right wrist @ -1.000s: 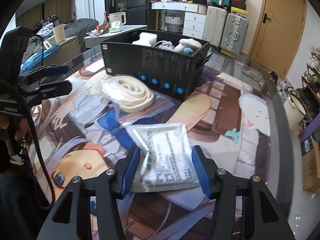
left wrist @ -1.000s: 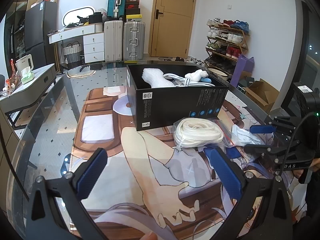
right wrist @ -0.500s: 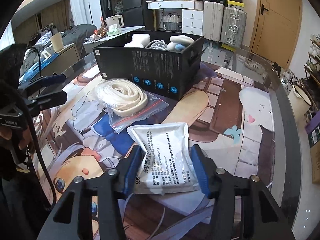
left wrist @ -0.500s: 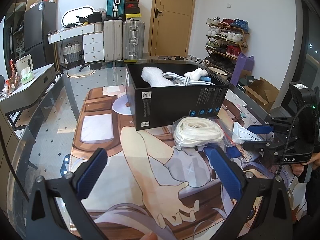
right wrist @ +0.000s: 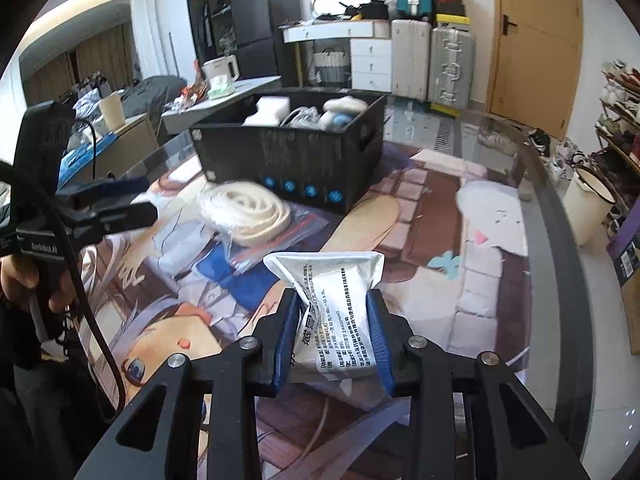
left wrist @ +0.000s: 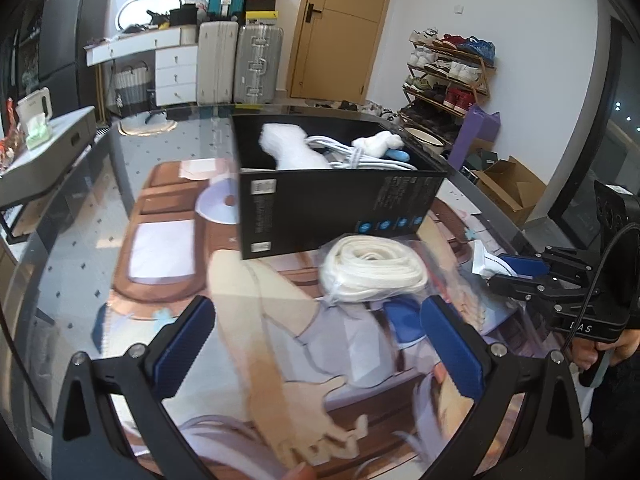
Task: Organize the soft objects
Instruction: 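Grasp the bagged white rope with the left gripper while the right holds the sachet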
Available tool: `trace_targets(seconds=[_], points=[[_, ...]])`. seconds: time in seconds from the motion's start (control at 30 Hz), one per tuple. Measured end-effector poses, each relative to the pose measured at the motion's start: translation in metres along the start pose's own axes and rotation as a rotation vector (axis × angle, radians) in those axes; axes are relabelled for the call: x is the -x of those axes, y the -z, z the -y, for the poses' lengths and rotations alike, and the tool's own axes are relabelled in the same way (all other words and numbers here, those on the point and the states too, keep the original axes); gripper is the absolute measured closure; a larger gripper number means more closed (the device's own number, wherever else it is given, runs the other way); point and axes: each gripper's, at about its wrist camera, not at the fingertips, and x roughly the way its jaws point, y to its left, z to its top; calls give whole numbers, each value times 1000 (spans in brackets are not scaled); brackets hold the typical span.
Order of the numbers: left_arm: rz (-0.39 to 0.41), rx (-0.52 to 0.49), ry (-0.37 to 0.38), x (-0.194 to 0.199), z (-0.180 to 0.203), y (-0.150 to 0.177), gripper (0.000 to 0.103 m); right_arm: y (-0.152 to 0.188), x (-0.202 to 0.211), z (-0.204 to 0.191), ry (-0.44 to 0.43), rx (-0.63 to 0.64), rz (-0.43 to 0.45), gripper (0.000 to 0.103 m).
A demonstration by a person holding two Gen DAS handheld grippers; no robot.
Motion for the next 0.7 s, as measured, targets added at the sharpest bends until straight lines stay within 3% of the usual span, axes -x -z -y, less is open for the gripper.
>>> trace_targets(seconds=[0.5,0.7], points=[[-118,-57,21,-50,53,-16,0,0,24,23,33,-72,60,69],[-183,-70,-53,-69,61,-20,0,1,27,26,37,-81,64,69]])
